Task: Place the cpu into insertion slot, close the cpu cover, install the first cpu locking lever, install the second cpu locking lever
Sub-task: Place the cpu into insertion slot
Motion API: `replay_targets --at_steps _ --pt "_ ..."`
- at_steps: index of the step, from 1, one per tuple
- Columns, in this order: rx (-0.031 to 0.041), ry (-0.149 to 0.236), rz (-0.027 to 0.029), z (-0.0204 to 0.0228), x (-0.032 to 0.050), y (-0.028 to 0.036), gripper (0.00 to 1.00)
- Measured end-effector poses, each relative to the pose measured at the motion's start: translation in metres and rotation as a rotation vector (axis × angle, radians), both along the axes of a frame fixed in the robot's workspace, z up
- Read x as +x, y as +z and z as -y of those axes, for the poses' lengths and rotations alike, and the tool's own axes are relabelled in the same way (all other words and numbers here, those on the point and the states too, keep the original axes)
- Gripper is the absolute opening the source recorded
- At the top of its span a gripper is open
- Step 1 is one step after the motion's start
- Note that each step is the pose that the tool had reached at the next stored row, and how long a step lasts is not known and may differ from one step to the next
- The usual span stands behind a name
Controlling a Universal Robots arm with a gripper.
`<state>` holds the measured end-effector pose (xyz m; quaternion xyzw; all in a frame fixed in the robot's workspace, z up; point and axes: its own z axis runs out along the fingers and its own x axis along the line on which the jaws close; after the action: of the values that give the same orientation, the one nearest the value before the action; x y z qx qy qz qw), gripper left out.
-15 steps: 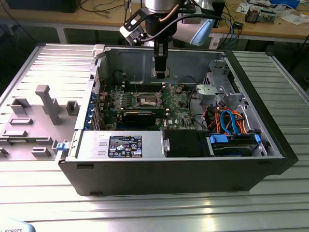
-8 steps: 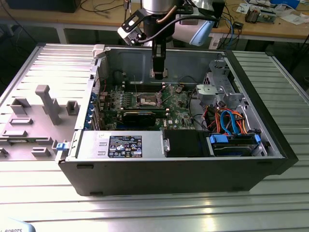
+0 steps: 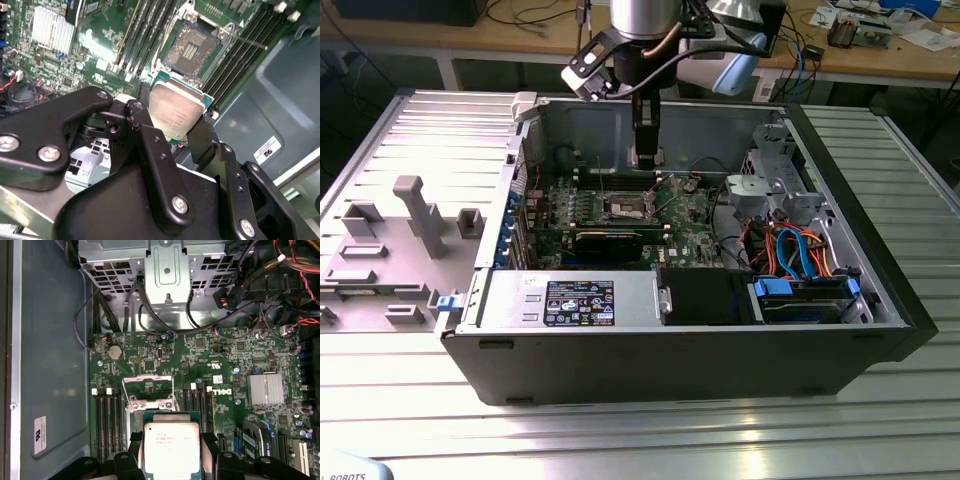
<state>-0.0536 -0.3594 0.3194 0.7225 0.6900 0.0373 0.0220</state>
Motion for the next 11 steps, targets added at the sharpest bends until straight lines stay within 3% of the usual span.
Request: replay_targets --at_steps 11 --pt "0.0002 0.001 0.0001 -0.0003 -0.0052 -0.0039 0.54"
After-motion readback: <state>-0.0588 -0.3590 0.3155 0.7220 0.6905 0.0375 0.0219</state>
